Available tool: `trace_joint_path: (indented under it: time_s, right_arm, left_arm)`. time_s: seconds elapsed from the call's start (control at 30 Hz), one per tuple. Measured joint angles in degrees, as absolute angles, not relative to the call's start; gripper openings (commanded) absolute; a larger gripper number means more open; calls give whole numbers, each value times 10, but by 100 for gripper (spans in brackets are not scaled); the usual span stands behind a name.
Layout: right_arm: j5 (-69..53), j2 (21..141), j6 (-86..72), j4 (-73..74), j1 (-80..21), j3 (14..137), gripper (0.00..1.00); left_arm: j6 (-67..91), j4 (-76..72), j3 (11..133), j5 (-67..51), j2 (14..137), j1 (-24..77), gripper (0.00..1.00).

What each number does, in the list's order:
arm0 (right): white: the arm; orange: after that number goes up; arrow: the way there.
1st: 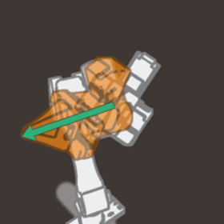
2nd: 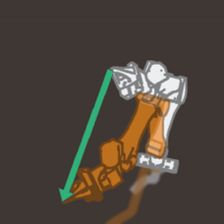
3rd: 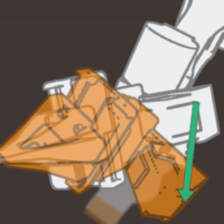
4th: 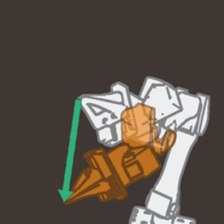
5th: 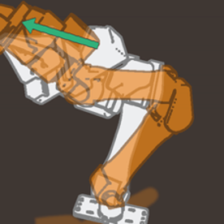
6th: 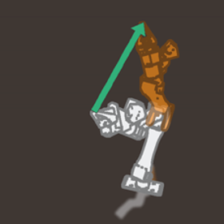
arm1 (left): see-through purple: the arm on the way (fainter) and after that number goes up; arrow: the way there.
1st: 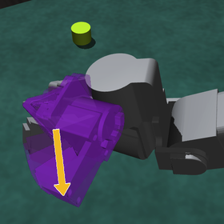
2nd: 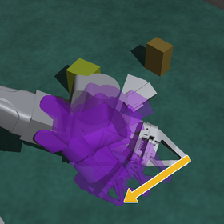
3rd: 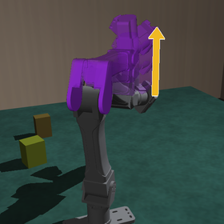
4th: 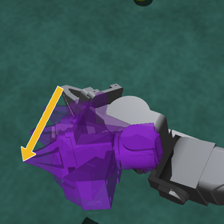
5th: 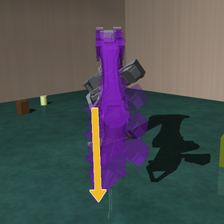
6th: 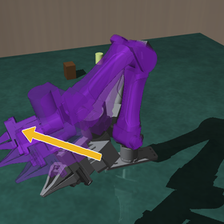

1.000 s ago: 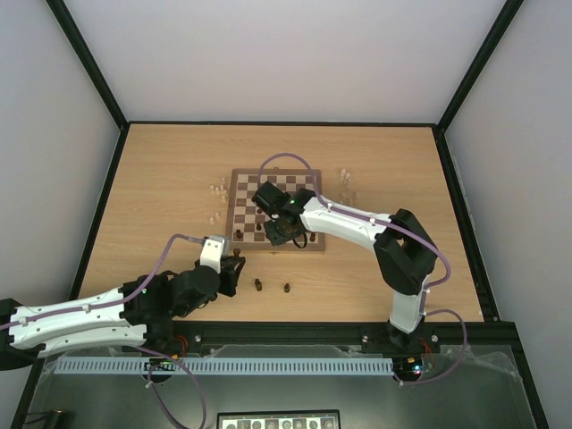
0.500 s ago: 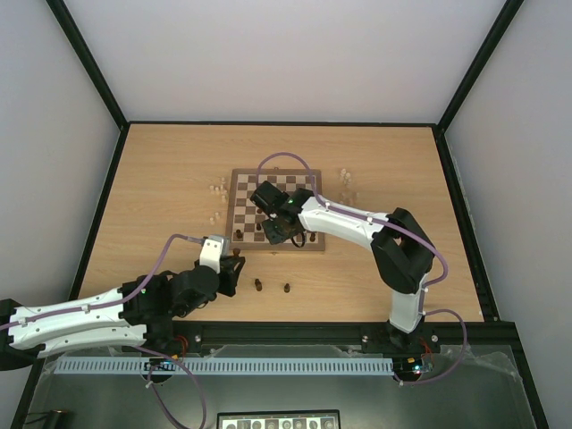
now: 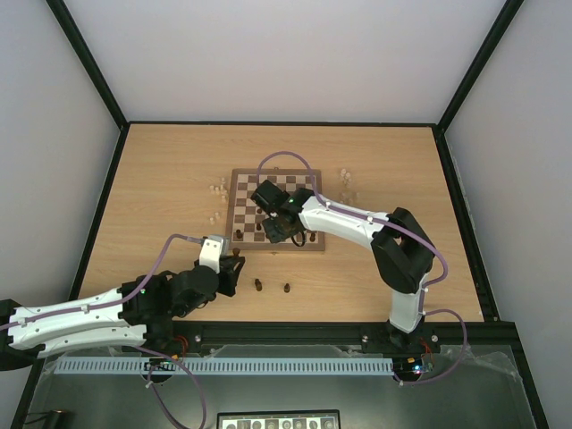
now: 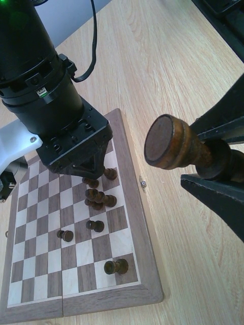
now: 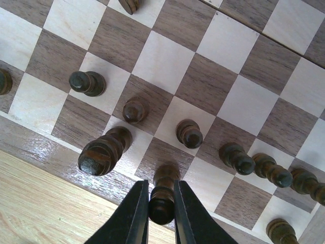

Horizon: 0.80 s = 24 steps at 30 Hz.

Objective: Set up the chess pieces on the board
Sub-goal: Place the chess piece on the chessboard.

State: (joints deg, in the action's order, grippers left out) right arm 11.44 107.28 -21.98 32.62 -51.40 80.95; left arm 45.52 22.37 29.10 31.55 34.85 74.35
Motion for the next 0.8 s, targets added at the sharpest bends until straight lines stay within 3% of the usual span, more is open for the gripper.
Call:
trace_joint_path:
  time_s: [0.33, 0.43, 0.7, 0.8]
  right_arm:
    - [114, 1073, -220, 317, -512, 809, 14]
    - [114, 1074, -219, 315, -512, 809, 22]
    - [113, 1075, -218, 312, -510, 809, 31]
    - [111, 1074, -218, 312, -510, 809, 39]
  left_arm:
    - [456, 225, 291, 316, 345, 743, 16]
    - [456, 225, 291, 316, 345, 743, 16]
    - [457, 227, 291, 316, 342, 743, 17]
    - [457, 227, 291, 316, 341, 743, 17]
